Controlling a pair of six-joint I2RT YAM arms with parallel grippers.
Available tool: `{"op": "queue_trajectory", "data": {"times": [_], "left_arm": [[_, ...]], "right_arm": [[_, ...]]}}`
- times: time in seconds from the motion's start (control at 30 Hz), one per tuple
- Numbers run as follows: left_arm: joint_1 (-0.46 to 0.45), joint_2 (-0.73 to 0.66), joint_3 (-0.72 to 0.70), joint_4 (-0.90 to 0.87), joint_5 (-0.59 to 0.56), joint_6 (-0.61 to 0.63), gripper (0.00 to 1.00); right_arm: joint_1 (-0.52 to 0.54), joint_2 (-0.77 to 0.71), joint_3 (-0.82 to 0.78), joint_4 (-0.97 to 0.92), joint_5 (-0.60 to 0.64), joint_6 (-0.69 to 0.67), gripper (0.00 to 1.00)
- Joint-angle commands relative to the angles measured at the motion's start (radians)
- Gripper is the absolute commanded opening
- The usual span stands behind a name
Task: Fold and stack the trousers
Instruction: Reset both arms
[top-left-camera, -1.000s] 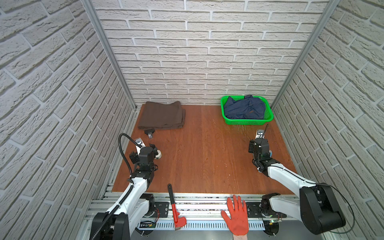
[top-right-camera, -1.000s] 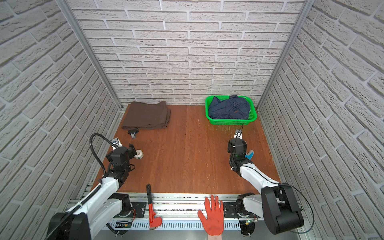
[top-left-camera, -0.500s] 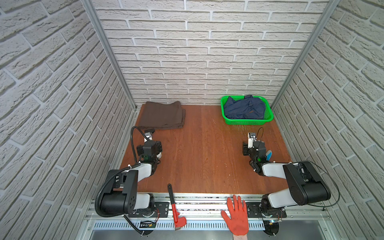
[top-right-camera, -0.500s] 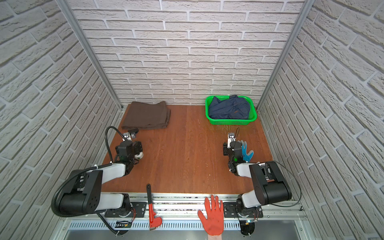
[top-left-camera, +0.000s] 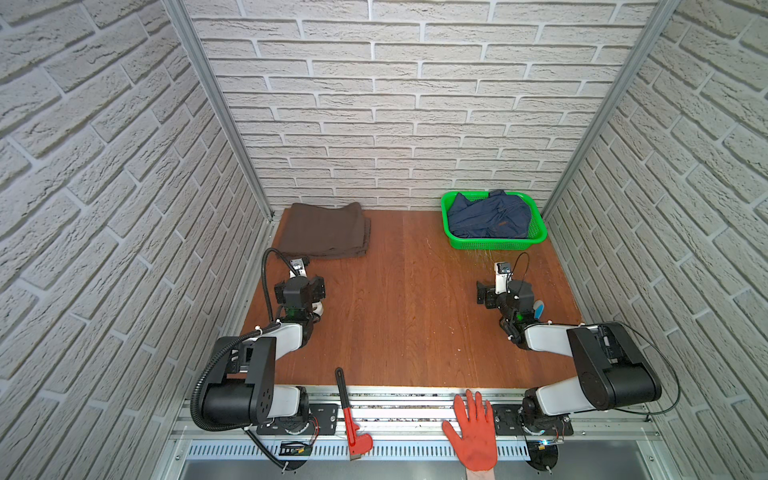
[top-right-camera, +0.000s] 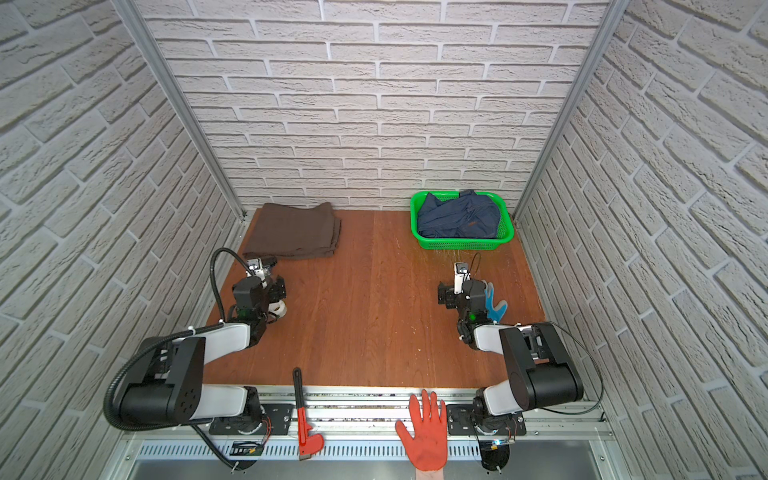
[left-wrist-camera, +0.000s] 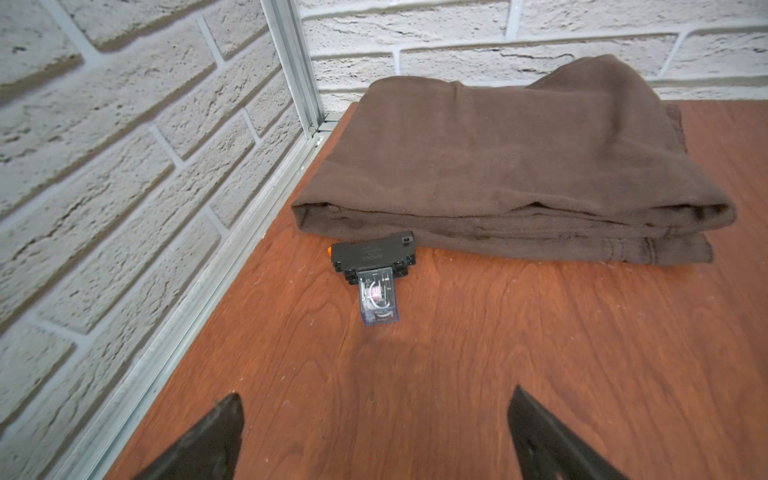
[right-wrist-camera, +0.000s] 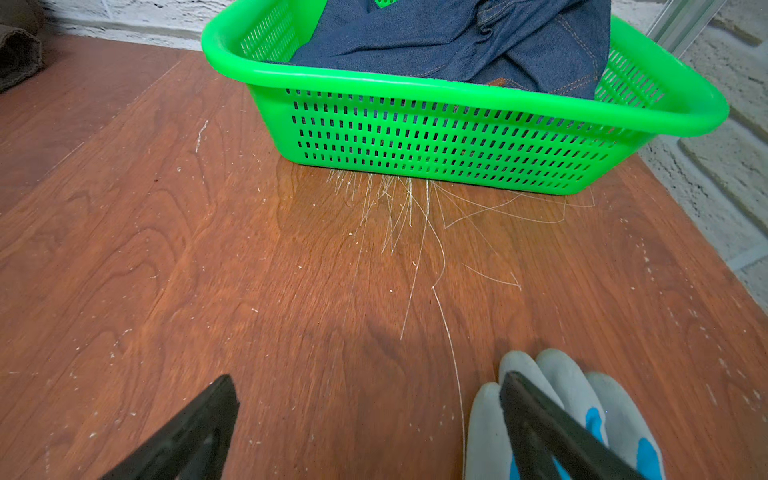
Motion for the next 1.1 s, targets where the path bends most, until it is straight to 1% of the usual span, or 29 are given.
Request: {"op": "queue_trajectory", "data": {"times": [0.0,0.07,0.1,0.13,0.17,0.2,0.23,0.27,0.33,0.4,1.07], "left_arm": [[0.014,0.061,-0.025,0.194,0.002,0.041,0.98],[0.038,0.201,-0.052,0.375,0.015,0.019,0.98],[0.04,0.221,-0.047,0.387,0.011,0.031,0.98],[0.041,0.175,-0.025,0.263,0.026,0.012,0.98],[0.049,0.202,-0.029,0.33,0.034,0.012,0.97],[0.05,0.21,-0.03,0.335,0.031,0.017,0.98],[0.057,0.181,-0.015,0.255,0.044,-0.002,0.98],[0.069,0.199,-0.022,0.306,0.054,-0.005,0.98],[0.071,0.185,-0.019,0.272,0.056,-0.01,0.98],[0.071,0.197,-0.025,0.304,0.057,-0.006,0.98],[0.069,0.195,-0.02,0.291,0.055,-0.006,0.98]], "right_arm": [[-0.003,-0.003,0.012,0.047,-0.01,-0.004,0.99],[-0.004,-0.003,0.012,0.047,-0.01,-0.004,1.0],[-0.004,-0.005,0.012,0.047,-0.012,-0.004,1.0],[-0.004,-0.004,0.012,0.048,-0.012,-0.003,0.99],[-0.004,-0.004,0.013,0.047,-0.011,-0.003,1.0],[-0.005,-0.005,0.012,0.048,-0.01,-0.002,0.99],[-0.004,-0.005,0.01,0.049,-0.012,-0.003,1.0],[-0.004,-0.008,0.009,0.049,-0.011,-0.003,1.0],[-0.004,-0.006,0.01,0.05,-0.011,-0.003,1.0],[-0.004,-0.006,0.009,0.05,-0.012,-0.003,0.99],[-0.004,-0.006,0.012,0.049,-0.011,-0.003,1.0]]}}
